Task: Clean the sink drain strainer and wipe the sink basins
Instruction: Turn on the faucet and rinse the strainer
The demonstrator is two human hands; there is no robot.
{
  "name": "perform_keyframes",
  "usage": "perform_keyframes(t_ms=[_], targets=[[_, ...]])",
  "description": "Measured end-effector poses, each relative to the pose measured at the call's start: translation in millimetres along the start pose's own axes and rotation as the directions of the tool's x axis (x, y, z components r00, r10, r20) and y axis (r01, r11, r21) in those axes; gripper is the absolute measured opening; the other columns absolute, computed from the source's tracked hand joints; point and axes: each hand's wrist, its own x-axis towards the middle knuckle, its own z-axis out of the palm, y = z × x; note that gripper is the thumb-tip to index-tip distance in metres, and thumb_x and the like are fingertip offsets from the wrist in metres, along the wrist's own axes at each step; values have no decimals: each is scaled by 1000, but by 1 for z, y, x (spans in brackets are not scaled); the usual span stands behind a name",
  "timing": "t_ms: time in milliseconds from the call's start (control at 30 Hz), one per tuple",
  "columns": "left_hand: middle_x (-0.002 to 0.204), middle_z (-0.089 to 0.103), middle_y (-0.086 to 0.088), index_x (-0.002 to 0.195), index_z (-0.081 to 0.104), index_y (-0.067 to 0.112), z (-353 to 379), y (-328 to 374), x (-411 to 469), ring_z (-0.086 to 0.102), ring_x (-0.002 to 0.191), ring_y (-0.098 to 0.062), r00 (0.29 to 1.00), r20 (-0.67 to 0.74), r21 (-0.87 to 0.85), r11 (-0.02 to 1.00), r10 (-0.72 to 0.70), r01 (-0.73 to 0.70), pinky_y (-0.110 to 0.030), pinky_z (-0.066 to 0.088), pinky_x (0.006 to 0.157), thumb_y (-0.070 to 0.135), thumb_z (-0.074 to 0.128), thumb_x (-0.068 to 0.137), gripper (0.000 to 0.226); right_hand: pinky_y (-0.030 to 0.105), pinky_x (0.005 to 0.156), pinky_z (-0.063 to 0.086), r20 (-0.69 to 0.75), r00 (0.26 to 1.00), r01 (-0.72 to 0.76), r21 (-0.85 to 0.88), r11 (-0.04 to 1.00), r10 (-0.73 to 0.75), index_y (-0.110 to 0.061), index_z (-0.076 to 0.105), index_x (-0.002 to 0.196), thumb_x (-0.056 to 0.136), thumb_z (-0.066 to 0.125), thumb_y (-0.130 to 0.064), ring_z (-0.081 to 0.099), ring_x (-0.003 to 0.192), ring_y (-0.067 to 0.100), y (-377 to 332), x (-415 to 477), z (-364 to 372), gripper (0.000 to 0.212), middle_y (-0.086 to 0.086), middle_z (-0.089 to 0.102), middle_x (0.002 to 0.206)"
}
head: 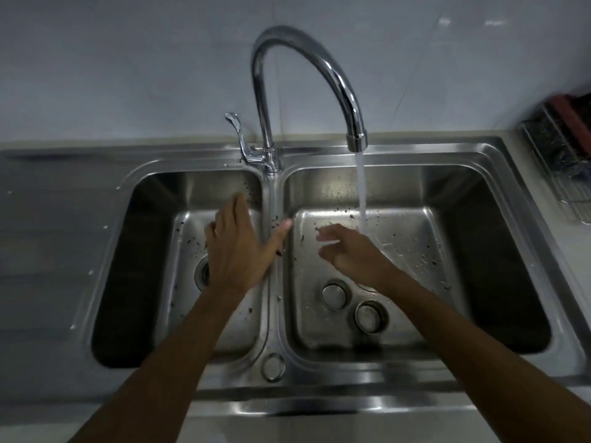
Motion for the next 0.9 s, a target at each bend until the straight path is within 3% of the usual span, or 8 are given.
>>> perform_keyframes(t_ms=[67,167,267,333,467,567,700,900], targets=[[174,12,-11,165,10,14,-22,1,37,16,159,-30,996,-62,32,998,61,-59,-53,6,124,95,17,83,116,42,99,56,-35,999,-5,376,927,20,-10,64,128,98,59,-5,66,117,28,-38,19,6,30,12,67,128],[175,1,-9,166,6,11,-52,4,92,5,162,-26,979,-109,112,981,173,-161,-51,7,126,86,16,92,106,38,99,55,9,999,-26,820,572,33,-12,65,114,101,50,-2,64,119,28,-86,51,13,23,12,68,123],[174,3,-13,165,8,6,-68,7,137,6,162,-26,970,-81,142,966,230,-217,-51,10,127,68,22,104,88,38,106,50,15,994,-42,964,262,105,-7,59,112,98,44,8,63,111,21,-117,82,24,25,10,65,119],[172,15,-18,164,13,3,-72,6,160,16,160,-30,973,-7,163,961,229,-225,-52,15,126,58,25,108,79,40,107,50,-6,987,-20,986,164,158,-3,59,97,92,40,16,62,93,19,-127,95,32,28,10,62,102],[150,49,-28,152,35,-2,-75,-1,180,47,139,-43,965,125,190,949,230,-251,-55,34,115,47,30,111,64,40,113,45,0,987,-12,997,74,162,-3,54,112,92,35,16,57,84,16,-130,100,39,34,7,57,91],[137,60,-31,145,43,-5,-79,-4,173,57,125,-50,950,67,149,938,305,-312,-57,41,107,40,33,112,57,45,117,41,12,987,-25,997,79,158,-6,55,95,95,35,14,52,74,14,-137,98,39,28,5,52,79],[140,60,-28,154,38,-3,-74,-2,143,58,127,-45,919,12,134,910,394,-392,-57,41,109,35,32,113,56,49,118,38,20,989,-25,999,34,147,-5,56,107,92,33,15,51,100,27,-143,90,41,34,15,50,103],[149,53,-22,157,34,2,-71,-4,128,51,136,-40,914,14,159,902,405,-402,-57,34,113,36,34,112,56,46,110,48,-4,985,-1,1000,26,175,-6,59,124,90,37,14,50,71,14,-143,83,48,45,3,51,76]])
